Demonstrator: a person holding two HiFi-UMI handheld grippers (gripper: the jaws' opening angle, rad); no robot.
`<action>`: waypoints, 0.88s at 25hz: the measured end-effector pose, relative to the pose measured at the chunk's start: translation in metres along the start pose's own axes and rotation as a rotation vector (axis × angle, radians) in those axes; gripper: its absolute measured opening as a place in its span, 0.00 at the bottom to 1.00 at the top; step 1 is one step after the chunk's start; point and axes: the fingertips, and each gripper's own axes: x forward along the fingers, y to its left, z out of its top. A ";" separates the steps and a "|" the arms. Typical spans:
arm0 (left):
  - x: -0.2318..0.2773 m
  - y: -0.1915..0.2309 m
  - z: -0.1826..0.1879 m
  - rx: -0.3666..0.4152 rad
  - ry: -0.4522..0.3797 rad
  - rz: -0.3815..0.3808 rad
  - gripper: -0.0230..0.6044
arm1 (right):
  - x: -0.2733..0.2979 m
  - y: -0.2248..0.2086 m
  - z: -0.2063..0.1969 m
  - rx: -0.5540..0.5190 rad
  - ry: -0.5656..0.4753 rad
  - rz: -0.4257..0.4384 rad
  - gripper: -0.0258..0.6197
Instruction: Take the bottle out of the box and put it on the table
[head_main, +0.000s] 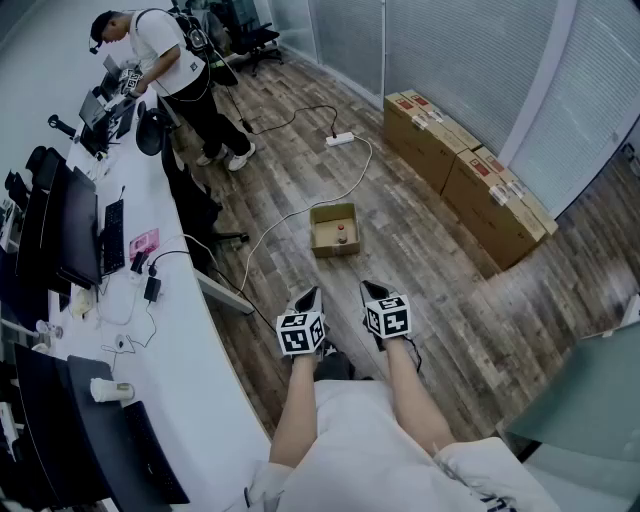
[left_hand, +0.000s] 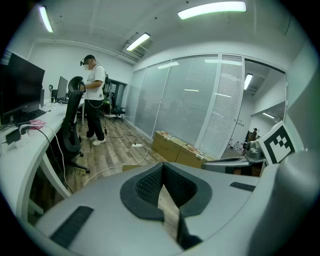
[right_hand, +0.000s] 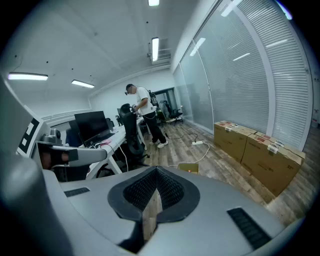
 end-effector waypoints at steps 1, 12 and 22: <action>-0.001 -0.001 -0.001 0.000 0.000 0.000 0.06 | -0.001 0.001 -0.001 -0.002 0.001 0.000 0.10; -0.003 -0.001 -0.010 0.014 0.013 0.000 0.06 | 0.002 -0.009 -0.006 0.040 -0.007 -0.033 0.10; 0.048 0.029 0.028 -0.001 -0.015 0.004 0.06 | 0.048 -0.050 0.029 0.114 -0.010 -0.083 0.10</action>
